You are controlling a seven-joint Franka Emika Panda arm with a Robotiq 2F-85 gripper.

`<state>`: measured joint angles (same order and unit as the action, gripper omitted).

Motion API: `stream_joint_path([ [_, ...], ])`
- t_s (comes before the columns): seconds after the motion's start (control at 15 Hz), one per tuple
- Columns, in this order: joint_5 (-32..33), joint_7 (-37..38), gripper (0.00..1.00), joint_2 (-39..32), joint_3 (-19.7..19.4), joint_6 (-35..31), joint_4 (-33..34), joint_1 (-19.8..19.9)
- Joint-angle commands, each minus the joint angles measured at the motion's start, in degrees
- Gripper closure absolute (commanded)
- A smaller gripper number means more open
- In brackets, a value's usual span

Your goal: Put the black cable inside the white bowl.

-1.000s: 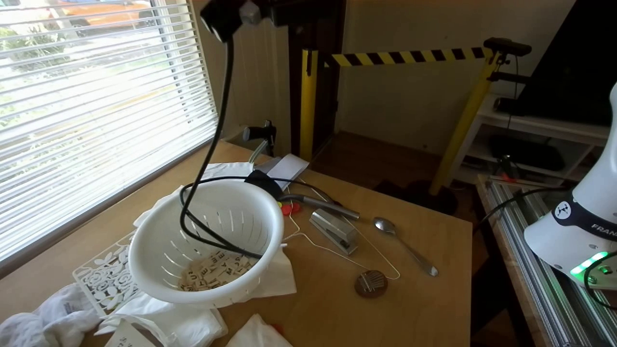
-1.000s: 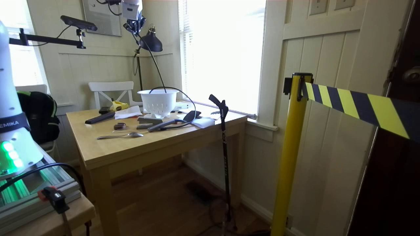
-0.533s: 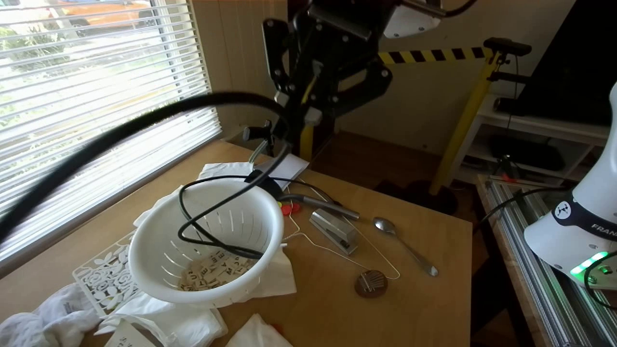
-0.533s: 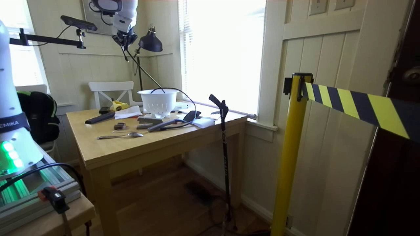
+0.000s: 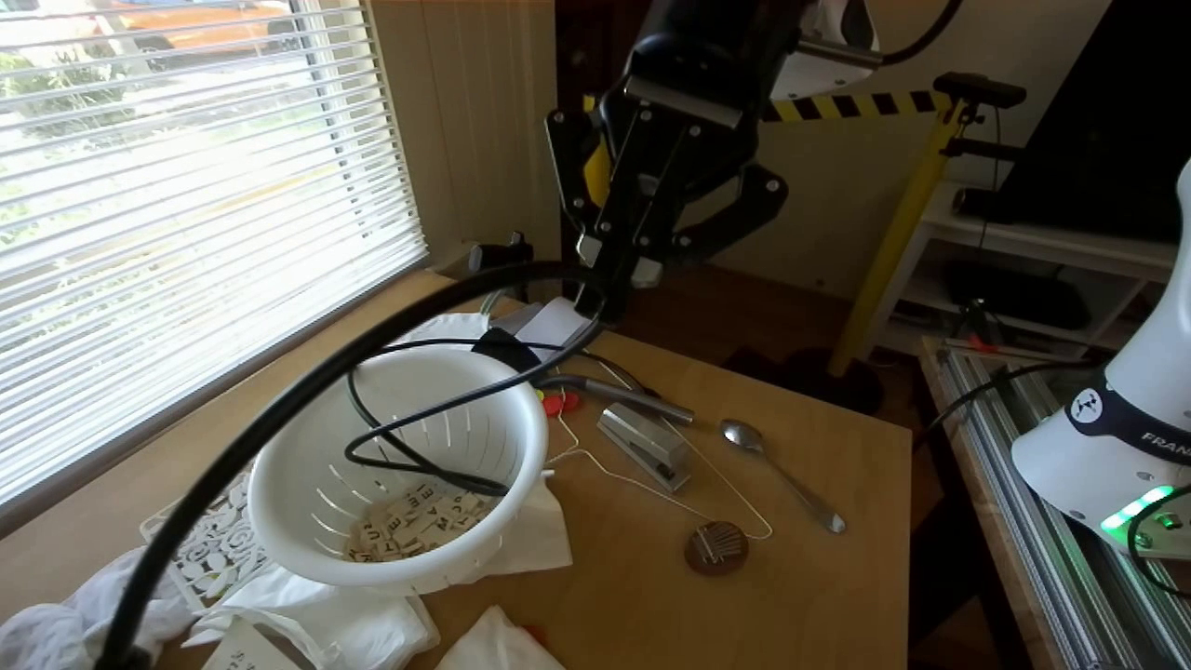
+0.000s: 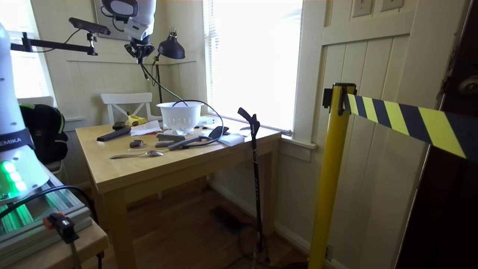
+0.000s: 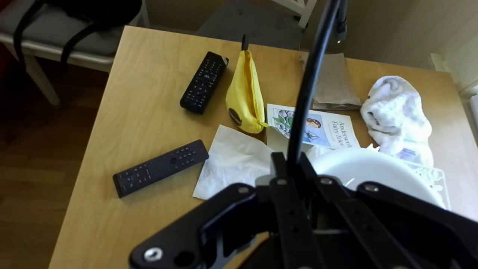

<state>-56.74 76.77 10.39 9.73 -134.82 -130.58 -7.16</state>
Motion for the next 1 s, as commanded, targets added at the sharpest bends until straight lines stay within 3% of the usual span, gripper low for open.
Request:
stream_joint_path([
  [0.0, 0.1, 0.2, 0.98, 0.1, 0.0, 0.1, 0.1, 0.1],
  [0.13, 0.9, 1.8, 0.98, -2.3, 0.7, -4.9, 0.1, 0.3],
  [0.4, 8.5, 8.5, 0.98, -7.9, 2.1, -17.2, -0.2, -0.1],
  [0.73, 31.7, 27.5, 0.98, -14.2, 0.5, -29.2, -3.9, -0.9],
  [0.93, 44.8, 39.6, 0.98, -16.7, -5.9, -30.6, -5.3, -2.7],
])
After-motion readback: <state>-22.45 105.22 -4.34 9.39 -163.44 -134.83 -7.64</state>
